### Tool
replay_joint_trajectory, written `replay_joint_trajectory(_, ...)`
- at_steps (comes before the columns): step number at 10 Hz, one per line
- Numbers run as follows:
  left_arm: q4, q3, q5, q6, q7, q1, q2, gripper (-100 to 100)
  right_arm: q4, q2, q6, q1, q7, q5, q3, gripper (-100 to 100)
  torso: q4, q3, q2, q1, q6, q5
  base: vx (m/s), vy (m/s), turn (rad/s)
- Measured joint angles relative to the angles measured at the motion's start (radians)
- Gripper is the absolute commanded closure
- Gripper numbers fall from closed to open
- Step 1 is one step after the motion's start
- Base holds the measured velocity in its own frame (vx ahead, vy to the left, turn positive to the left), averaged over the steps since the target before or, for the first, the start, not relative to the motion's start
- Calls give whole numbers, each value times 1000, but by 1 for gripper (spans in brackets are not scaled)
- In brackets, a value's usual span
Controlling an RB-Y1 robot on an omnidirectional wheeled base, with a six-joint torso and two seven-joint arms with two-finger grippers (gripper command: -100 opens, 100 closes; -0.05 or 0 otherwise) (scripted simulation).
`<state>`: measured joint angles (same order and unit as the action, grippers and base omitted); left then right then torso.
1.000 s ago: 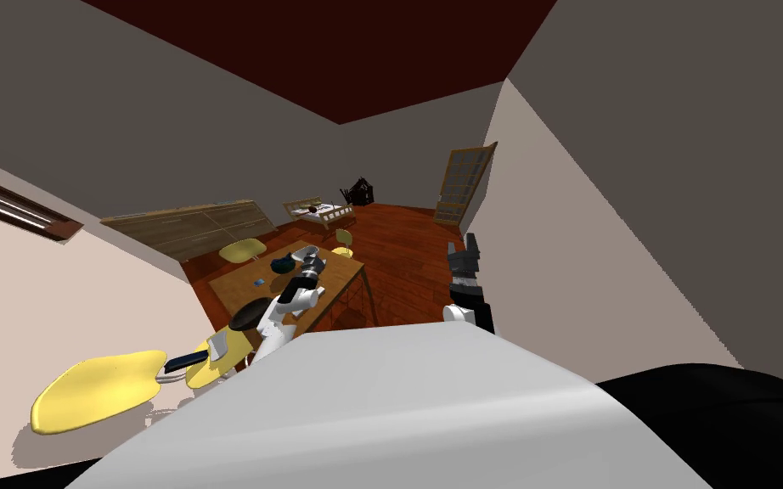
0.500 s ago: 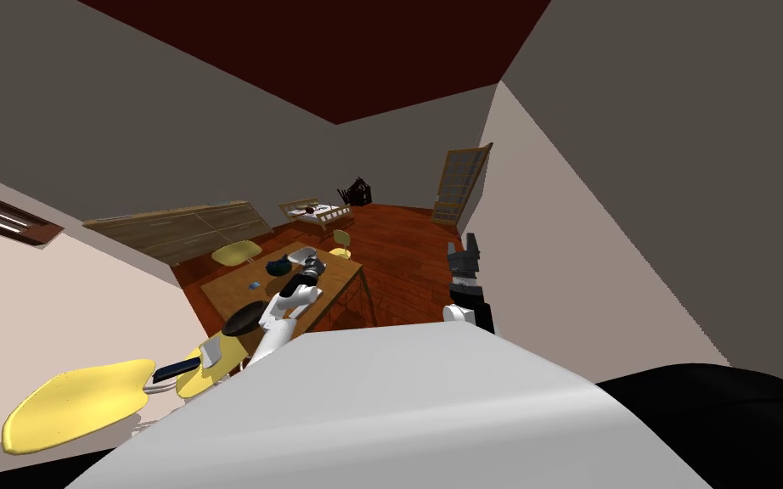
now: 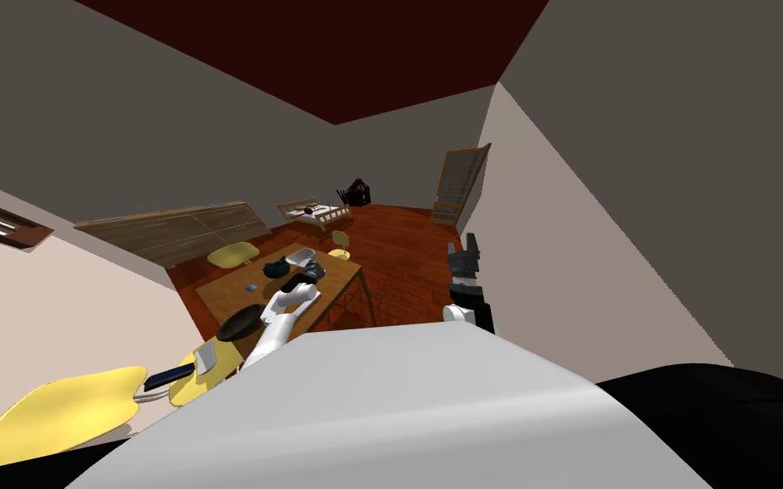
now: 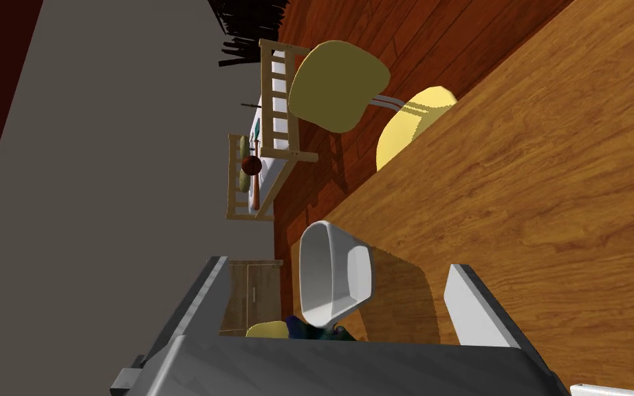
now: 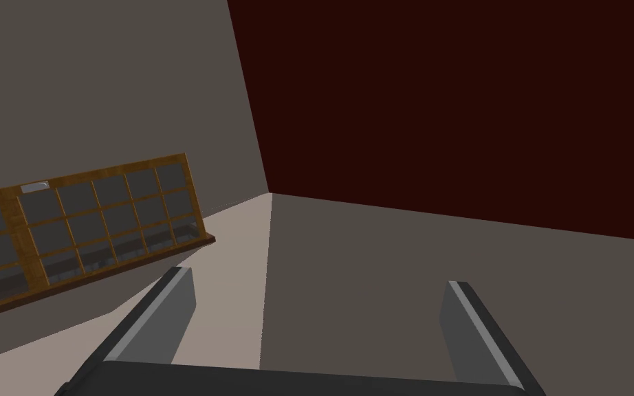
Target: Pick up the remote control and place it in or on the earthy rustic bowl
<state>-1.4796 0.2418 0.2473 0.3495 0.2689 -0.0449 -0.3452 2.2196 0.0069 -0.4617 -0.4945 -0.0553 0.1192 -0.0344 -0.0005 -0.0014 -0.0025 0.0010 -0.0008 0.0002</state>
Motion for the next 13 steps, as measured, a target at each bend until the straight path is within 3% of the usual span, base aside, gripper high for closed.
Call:
replay_joint_trajectory(8,167,31,61,228,40,-51,-42,-100,0,0,0,0,0,0,0,0,0,-1,-1,1,0,0,47,16,18)
replay_joint_trajectory(12,288,40,91,326,57,-89,-64,-100,0,0,0,0,0,0,0,0,0,-1,-2,1,0,0,61,22,36)
replay_joint_trajectory(13,291,42,91,353,63,-80,-61,-100,0,0,0,0,0,0,0,0,0,-1,-1,1,0,0,67,27,68)
